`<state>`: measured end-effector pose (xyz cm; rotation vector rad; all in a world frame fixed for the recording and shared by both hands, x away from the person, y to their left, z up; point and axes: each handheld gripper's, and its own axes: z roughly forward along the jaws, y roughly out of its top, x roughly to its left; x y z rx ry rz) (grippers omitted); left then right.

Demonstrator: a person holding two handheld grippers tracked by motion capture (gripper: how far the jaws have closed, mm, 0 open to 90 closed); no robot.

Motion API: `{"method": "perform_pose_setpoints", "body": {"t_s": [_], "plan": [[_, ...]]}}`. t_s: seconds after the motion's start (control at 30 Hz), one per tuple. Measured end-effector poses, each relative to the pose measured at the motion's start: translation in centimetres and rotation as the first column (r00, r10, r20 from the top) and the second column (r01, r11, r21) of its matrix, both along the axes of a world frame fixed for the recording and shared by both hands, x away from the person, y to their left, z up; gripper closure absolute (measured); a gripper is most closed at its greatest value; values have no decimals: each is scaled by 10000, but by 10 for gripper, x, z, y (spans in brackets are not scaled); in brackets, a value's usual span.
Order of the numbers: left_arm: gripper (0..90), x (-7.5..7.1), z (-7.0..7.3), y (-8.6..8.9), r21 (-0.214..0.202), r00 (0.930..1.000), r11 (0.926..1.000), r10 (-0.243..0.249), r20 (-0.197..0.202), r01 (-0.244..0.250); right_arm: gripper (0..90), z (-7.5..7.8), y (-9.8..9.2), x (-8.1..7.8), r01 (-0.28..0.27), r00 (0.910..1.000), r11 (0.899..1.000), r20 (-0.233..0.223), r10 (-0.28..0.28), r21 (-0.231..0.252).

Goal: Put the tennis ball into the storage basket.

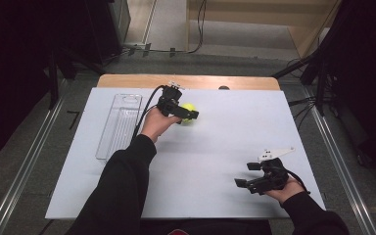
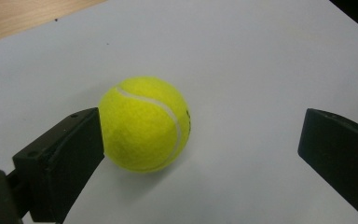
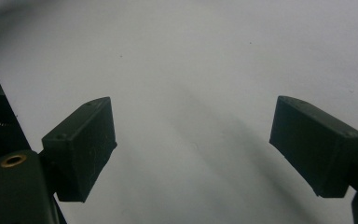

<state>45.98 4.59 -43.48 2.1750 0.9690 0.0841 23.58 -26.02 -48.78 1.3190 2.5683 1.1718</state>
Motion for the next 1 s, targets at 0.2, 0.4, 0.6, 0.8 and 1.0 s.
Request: {"method": "perform_pose_setpoints", "body": {"t_s": [0.2, 0.4, 0.6, 0.8, 1.0], "plan": [[22, 9, -3, -3, 126, 9999, 9999, 113, 18, -113, 122, 0, 0, 0, -46, 10000, 10000, 21, 46, 10], [22, 17, -5, -7, 223, 9998, 9995, 211, -13, -211, 122, -1, 1, 0, -97, 10000, 9999, 8, 97, 41], [22, 23, -8, -9, 137, 9991, 9992, 384, -153, -382, 122, -1, 0, 0, -87, 10000, 9999, 6, 87, 71], [22, 29, -7, -17, 260, 9992, 9988, 409, -43, -408, 122, -1, 0, 1, -128, 9999, 9999, 14, 128, 104], [22, 32, -13, -19, 204, 9985, 9982, 556, -22, -555, 122, -2, -1, 1, -104, 9999, 9998, -37, 104, 157]]}}
